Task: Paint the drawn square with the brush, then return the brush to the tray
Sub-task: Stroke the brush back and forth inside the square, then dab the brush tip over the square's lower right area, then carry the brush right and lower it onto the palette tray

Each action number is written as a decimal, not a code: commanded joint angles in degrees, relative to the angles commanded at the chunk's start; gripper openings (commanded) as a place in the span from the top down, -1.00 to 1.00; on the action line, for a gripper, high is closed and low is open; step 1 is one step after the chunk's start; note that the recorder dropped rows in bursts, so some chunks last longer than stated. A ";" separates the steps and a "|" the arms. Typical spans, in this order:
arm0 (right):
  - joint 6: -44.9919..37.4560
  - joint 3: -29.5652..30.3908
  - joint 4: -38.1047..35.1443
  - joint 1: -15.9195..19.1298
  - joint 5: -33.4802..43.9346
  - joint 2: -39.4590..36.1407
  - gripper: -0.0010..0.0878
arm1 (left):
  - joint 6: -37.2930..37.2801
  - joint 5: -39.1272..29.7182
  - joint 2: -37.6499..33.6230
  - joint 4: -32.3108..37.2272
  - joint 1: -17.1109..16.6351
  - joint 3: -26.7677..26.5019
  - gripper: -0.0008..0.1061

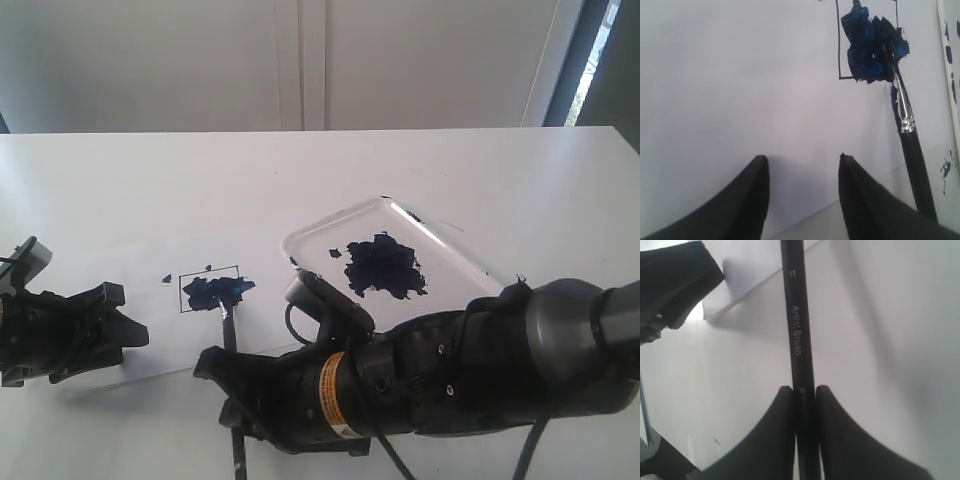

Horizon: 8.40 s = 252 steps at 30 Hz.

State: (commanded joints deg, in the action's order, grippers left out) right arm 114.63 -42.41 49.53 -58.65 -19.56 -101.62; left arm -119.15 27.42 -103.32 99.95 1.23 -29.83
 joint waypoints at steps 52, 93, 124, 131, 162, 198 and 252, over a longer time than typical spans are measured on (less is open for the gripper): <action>-4.72 1.12 -27.14 -0.64 -22.03 -8.21 0.98 | 0.12 1.41 0.00 0.00 0.00 0.00 0.00; -23.32 16.77 -39.26 6.22 -13.99 4.36 0.98 | 0.67 1.44 0.00 0.00 0.00 0.00 0.00; -28.55 18.24 -31.00 6.00 -14.10 9.57 0.98 | 0.67 1.44 0.00 0.00 0.00 0.00 0.00; -23.17 18.34 -25.96 6.00 -16.72 9.57 0.98 | 0.67 1.56 0.00 0.00 0.00 0.00 0.00; -27.53 18.34 -25.58 5.99 -15.55 9.57 0.98 | 0.67 1.57 0.00 0.00 0.00 0.00 0.00; -36.65 16.87 -34.97 4.33 -4.38 8.88 0.98 | 0.66 1.78 0.00 0.00 0.00 0.00 0.00; -27.24 15.83 16.97 14.01 34.58 33.16 0.98 | -0.99 6.13 61.98 0.00 0.00 2.68 0.00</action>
State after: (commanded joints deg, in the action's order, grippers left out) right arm 87.39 -26.59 66.51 -44.64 15.02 -68.46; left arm -120.14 33.55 -41.34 99.95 1.23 -27.14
